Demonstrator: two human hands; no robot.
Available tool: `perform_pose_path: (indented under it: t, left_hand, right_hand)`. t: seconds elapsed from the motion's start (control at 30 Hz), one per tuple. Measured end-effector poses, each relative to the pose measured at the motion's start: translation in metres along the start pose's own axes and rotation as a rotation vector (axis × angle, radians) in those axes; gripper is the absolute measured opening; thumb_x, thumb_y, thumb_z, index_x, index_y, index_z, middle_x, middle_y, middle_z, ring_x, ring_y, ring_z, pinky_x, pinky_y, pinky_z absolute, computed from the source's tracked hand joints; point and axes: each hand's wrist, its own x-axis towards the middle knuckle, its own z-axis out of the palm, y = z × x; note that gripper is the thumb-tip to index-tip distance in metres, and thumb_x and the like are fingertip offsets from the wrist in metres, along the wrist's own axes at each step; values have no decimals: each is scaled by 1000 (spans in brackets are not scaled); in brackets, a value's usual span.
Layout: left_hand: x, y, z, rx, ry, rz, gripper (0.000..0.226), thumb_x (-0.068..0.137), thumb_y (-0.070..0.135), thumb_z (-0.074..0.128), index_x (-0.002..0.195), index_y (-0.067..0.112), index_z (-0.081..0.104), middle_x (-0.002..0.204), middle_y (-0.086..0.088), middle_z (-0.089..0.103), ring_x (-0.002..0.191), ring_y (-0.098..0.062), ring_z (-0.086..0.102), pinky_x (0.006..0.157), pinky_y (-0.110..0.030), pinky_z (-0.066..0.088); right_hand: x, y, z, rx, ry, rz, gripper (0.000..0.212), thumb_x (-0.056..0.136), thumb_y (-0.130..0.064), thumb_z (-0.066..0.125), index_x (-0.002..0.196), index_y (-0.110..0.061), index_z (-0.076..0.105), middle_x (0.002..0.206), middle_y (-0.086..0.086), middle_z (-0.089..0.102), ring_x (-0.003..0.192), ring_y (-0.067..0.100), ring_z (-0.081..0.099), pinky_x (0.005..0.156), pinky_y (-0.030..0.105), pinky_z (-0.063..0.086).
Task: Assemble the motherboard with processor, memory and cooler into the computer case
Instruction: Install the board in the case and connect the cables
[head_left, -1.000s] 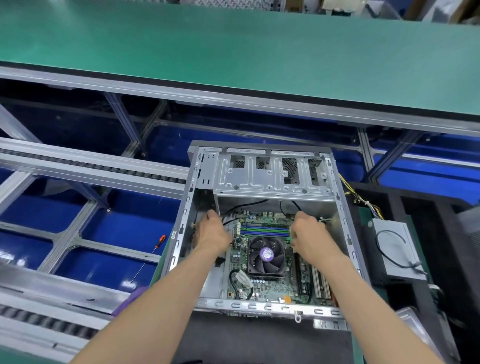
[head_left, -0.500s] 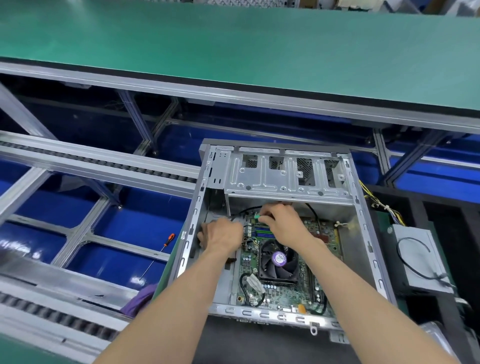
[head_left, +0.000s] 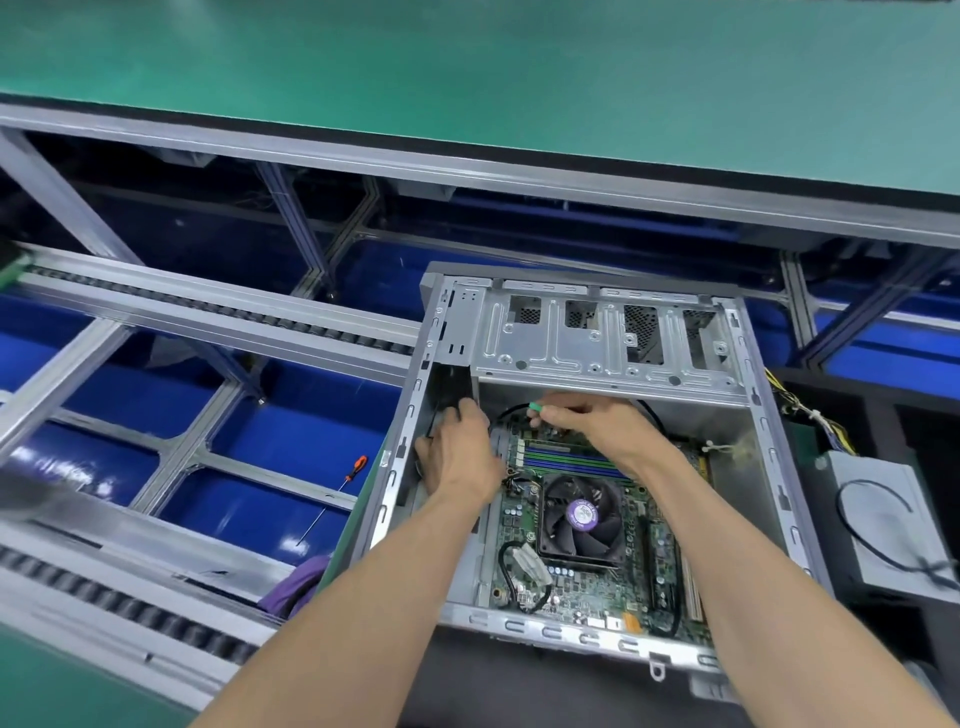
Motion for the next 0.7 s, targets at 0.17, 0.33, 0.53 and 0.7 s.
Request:
perform_pose_path:
  t: [0.17,0.33,0.53,0.7]
  left_hand:
    - [0,0,-1,-16,8,-26,17,89,12,68,100,18,57,108,0,50,90,-26,46,83,-38,38]
    - [-2,2,-3,-96,-90,30,33,79,-15,58,81,14,73,93,0,66,72,-12,56,59,-22,42]
    - [2,-3,0,-124,-83,114,28,86,-8,57,94,11,75,102,-11,70,96,-26,64,78,-24,47]
    - [3,0,3,-214,-76,38,29,84,-9,60,99,9,77,104,-7,73,96,-21,69,89,-28,56]
  right_hand:
    - [-2,0,-3,153,-56,-20,8,90,-26,73,91,-31,78,94,-13,79,87,-15,66,79,9,35]
    - [-2,-1,-3,201,-105,-27,16,77,-32,75,91,-28,80,98,-6,79,93,-9,68,85,14,32]
    - [0,-1,-3,207,-118,-33,10,75,-33,76,81,-30,83,97,-4,79,94,-4,70,93,26,30]
    - [5,5,-2,-12,93,39,3,82,-46,80,82,-43,80,91,-16,77,90,0,67,92,26,46]
